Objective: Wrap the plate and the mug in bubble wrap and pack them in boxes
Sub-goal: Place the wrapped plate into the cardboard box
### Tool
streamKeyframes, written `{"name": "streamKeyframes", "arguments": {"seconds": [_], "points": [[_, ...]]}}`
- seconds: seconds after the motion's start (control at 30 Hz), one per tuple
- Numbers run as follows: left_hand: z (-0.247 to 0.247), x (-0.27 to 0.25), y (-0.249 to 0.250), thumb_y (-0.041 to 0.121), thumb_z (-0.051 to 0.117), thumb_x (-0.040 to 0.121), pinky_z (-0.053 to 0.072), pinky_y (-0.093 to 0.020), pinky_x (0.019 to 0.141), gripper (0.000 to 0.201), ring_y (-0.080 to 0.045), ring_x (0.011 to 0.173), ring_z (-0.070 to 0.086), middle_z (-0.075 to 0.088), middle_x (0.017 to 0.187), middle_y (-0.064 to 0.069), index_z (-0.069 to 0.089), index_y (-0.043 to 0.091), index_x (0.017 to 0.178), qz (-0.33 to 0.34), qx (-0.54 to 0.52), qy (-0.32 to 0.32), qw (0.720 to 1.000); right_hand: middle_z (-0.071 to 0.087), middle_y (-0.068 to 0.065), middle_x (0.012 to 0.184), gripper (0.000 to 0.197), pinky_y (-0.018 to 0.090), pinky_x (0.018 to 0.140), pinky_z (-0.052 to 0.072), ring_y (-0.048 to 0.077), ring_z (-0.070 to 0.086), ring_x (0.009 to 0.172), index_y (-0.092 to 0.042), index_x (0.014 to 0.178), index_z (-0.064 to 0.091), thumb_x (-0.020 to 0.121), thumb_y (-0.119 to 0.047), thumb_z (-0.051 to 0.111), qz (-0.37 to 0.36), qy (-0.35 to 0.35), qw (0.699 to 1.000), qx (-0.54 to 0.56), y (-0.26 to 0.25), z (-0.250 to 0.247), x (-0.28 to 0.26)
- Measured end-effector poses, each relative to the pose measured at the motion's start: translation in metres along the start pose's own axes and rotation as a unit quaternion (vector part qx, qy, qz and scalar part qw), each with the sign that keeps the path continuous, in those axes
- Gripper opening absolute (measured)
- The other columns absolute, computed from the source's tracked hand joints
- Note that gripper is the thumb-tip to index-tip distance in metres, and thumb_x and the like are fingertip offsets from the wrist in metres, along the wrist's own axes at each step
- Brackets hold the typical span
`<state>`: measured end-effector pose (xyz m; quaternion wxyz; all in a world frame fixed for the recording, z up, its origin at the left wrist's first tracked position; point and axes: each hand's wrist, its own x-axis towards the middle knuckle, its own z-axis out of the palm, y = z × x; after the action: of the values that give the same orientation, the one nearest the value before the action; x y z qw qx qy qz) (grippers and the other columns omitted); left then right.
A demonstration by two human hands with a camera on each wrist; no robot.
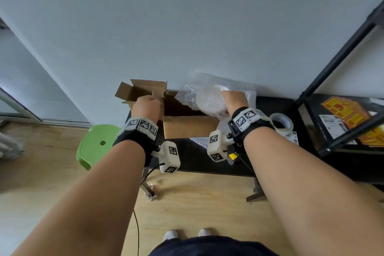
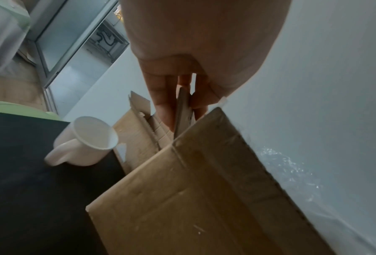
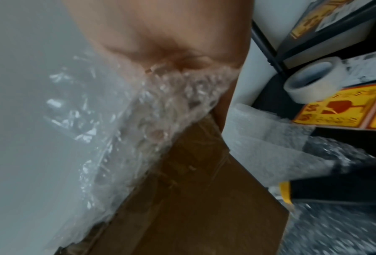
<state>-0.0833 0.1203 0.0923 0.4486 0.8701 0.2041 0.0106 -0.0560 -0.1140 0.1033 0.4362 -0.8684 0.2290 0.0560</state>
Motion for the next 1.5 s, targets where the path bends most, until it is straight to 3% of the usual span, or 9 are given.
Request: {"name": "streamKeyframes", "arguments": {"seconds": [0.13, 0.3, 0.43, 0.53, 0.63, 0.9, 1.07, 1.2, 1.5], "points": [[0.002, -0.005, -0.025, 0.009, 0.043, 0.086, 0.053, -0.037, 0.084, 0.035, -0.020, 0.085, 0.061, 0.067, 0.099, -0.001, 0.066, 0.032, 0.071, -0.016, 0.026, -0.034, 0.999, 0.048, 0.007, 0.064, 0.035, 0.026, 0.053, 0.035, 0.027, 0.052, 0.068, -0.006, 0.060, 0.043, 0.094, -0.008, 0.038, 0.029, -0.030, 0.998, -0.040, 0.011, 0.017, -0.015], [0.006, -0.009, -0.055, -0.001, 0.038, 0.090, 0.052, -0.036, 0.088, 0.044, -0.034, 0.105, 0.059, 0.059, 0.124, -0.012, 0.070, 0.017, 0.113, -0.002, 0.034, -0.082, 0.996, 0.049, 0.006, 0.070, 0.022, 0.029, 0.059, 0.033, 0.026, 0.046, 0.074, -0.009, 0.066, 0.050, 0.088, -0.013, 0.050, 0.008, -0.016, 1.000, -0.017, 0.025, 0.036, -0.031], [0.011, -0.009, -0.068, 0.007, 0.037, 0.092, 0.045, -0.036, 0.100, 0.050, -0.031, 0.114, 0.056, 0.053, 0.137, -0.009, 0.058, 0.030, 0.131, -0.015, 0.093, -0.101, 0.990, 0.055, 0.017, 0.113, 0.021, 0.038, 0.093, 0.046, 0.033, 0.055, 0.104, -0.019, 0.082, 0.069, 0.089, -0.024, 0.049, -0.071, 0.001, 0.993, -0.089, 0.023, 0.046, -0.038], [0.012, -0.007, -0.071, 0.011, 0.040, 0.092, 0.045, -0.034, 0.092, 0.050, -0.030, 0.110, 0.057, 0.053, 0.133, -0.010, 0.054, 0.032, 0.135, 0.013, 0.142, -0.113, 0.983, 0.047, 0.014, 0.122, 0.032, 0.040, 0.095, 0.045, 0.031, 0.051, 0.110, -0.015, 0.114, 0.067, 0.095, -0.026, 0.043, -0.120, -0.023, 0.974, -0.190, 0.018, 0.051, -0.043], [0.012, -0.009, -0.074, 0.009, 0.046, 0.089, 0.046, -0.036, 0.086, 0.056, -0.030, 0.107, 0.057, 0.056, 0.126, -0.011, 0.046, 0.032, 0.140, 0.046, 0.177, -0.131, 0.974, 0.046, 0.013, 0.123, 0.035, 0.038, 0.091, 0.046, 0.029, 0.054, 0.105, -0.017, 0.128, 0.061, 0.099, -0.024, 0.044, -0.182, -0.027, 0.957, -0.225, 0.017, 0.058, -0.047], [0.006, -0.007, -0.069, 0.002, 0.052, 0.083, 0.053, -0.047, 0.089, 0.077, -0.031, 0.098, 0.062, 0.061, 0.115, -0.011, 0.029, 0.038, 0.148, 0.083, 0.160, -0.174, 0.968, 0.048, 0.008, 0.111, 0.029, 0.031, 0.071, 0.043, 0.022, 0.051, 0.088, -0.014, 0.125, 0.060, 0.097, -0.019, 0.053, -0.318, 0.007, 0.910, -0.266, 0.015, 0.085, -0.061], [0.003, -0.007, -0.067, 0.000, 0.054, 0.080, 0.057, -0.043, 0.081, 0.085, -0.025, 0.087, 0.060, 0.056, 0.105, -0.003, 0.024, 0.038, 0.150, 0.077, 0.147, -0.194, 0.967, 0.049, 0.008, 0.111, 0.036, 0.029, 0.067, 0.038, 0.024, 0.049, 0.101, -0.017, 0.128, 0.059, 0.092, -0.010, 0.057, -0.392, 0.005, 0.865, -0.314, 0.006, 0.109, -0.063], [0.000, -0.004, -0.069, 0.001, 0.053, 0.080, 0.055, -0.044, 0.083, 0.083, -0.026, 0.090, 0.059, 0.060, 0.119, -0.009, 0.024, 0.036, 0.150, 0.076, 0.136, -0.190, 0.969, 0.055, 0.007, 0.111, 0.027, 0.033, 0.073, 0.038, 0.028, 0.048, 0.106, -0.022, 0.120, 0.063, 0.098, -0.019, 0.048, -0.373, -0.009, 0.843, -0.388, 0.004, 0.118, -0.057], [0.006, 0.004, -0.081, 0.005, 0.056, 0.083, 0.052, -0.032, 0.075, 0.078, -0.023, 0.093, 0.059, 0.060, 0.119, -0.007, 0.026, 0.037, 0.148, 0.062, 0.120, -0.166, 0.977, 0.063, 0.010, 0.119, 0.035, 0.041, 0.091, 0.051, 0.030, 0.061, 0.107, -0.017, 0.130, 0.055, 0.096, -0.009, 0.048, -0.136, -0.137, 0.916, -0.351, 0.018, 0.134, -0.041]]}}
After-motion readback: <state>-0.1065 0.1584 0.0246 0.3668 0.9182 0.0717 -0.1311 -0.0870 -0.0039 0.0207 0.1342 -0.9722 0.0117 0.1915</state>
